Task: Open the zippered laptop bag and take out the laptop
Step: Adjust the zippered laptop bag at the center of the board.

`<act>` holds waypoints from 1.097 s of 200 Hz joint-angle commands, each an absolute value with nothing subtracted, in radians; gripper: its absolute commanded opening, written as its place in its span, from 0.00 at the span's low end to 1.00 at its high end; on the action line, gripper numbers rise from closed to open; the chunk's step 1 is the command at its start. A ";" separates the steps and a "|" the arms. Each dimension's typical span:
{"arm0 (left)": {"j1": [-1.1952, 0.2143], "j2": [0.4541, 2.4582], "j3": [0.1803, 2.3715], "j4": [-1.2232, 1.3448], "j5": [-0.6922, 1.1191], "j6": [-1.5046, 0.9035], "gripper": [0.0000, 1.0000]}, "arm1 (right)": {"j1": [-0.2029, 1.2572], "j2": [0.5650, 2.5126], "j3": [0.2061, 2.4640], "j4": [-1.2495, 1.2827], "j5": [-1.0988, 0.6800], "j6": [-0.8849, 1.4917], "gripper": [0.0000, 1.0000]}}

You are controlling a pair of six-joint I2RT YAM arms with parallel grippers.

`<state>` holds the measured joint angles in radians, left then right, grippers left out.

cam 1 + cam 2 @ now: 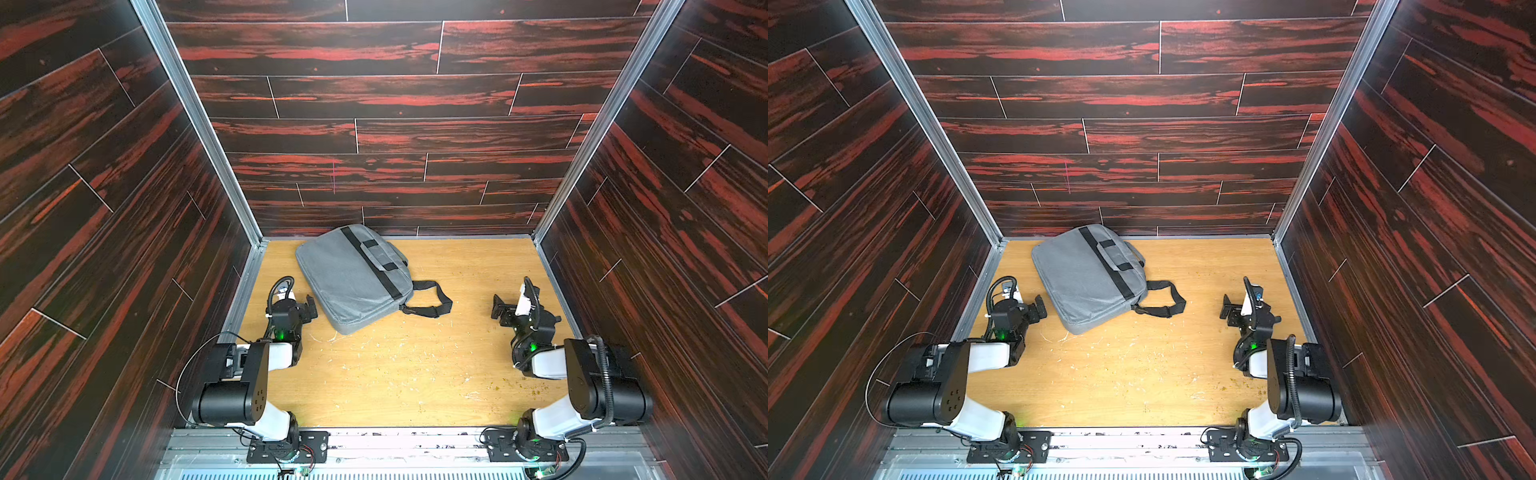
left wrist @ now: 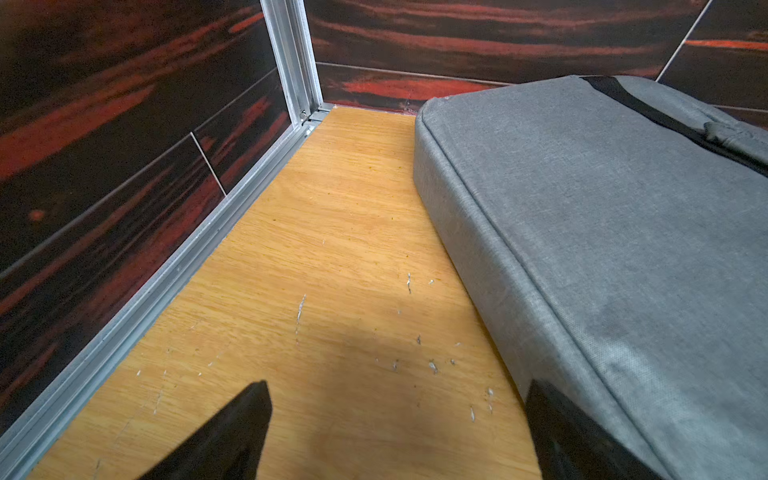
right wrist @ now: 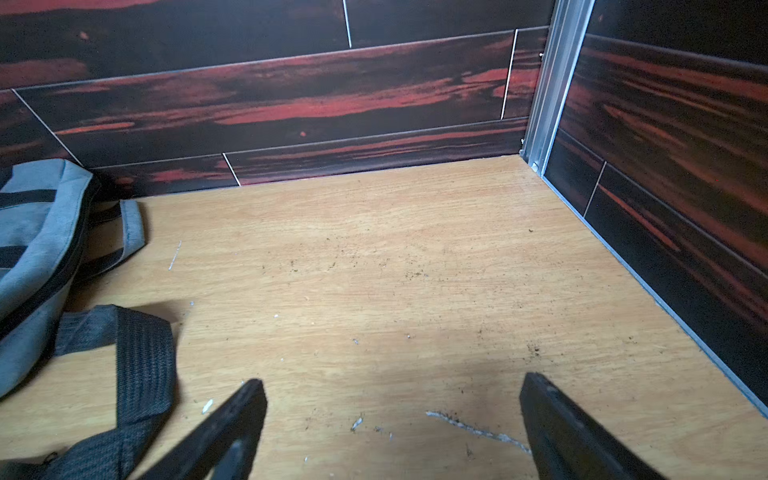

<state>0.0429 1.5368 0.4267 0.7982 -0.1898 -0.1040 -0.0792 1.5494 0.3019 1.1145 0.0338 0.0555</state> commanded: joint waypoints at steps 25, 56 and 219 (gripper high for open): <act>0.048 1.537 0.431 0.803 -0.181 -0.099 1.00 | -0.084 1.563 0.316 1.126 0.026 0.060 0.99; 0.048 1.538 0.431 0.802 -0.181 -0.100 1.00 | -0.083 1.563 0.316 1.125 0.026 0.059 0.99; 0.048 1.389 0.465 0.640 -0.176 -0.092 1.00 | -0.084 1.452 0.372 0.940 0.020 0.054 0.99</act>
